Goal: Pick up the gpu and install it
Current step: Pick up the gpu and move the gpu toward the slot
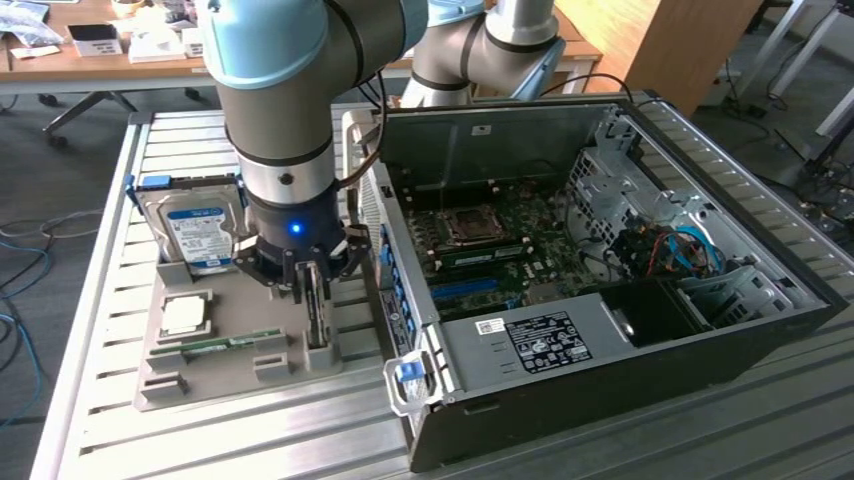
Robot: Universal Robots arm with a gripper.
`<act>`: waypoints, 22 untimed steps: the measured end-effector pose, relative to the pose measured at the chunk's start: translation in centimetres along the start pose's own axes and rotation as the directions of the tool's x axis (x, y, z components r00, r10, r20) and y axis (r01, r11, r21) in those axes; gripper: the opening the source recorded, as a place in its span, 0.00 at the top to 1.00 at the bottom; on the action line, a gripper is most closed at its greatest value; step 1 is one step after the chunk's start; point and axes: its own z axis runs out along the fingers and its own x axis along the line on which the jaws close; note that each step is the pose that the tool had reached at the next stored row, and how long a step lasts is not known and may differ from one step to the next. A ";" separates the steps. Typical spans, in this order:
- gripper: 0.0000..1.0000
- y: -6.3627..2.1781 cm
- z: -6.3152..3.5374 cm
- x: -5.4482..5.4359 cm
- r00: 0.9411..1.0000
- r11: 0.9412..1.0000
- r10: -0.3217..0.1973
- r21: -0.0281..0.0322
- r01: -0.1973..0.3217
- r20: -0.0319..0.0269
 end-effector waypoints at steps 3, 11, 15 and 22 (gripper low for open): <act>0.61 0.00 0.00 0.0 1.000 1.000 0.000 0.000 0.000 0.000; 0.61 0.00 0.00 0.0 1.000 1.000 0.000 0.000 0.000 0.000; 0.61 0.00 0.00 0.0 1.000 1.000 0.000 0.000 0.000 0.000; 0.73 0.00 0.00 0.0 1.000 1.000 0.000 0.000 0.000 0.000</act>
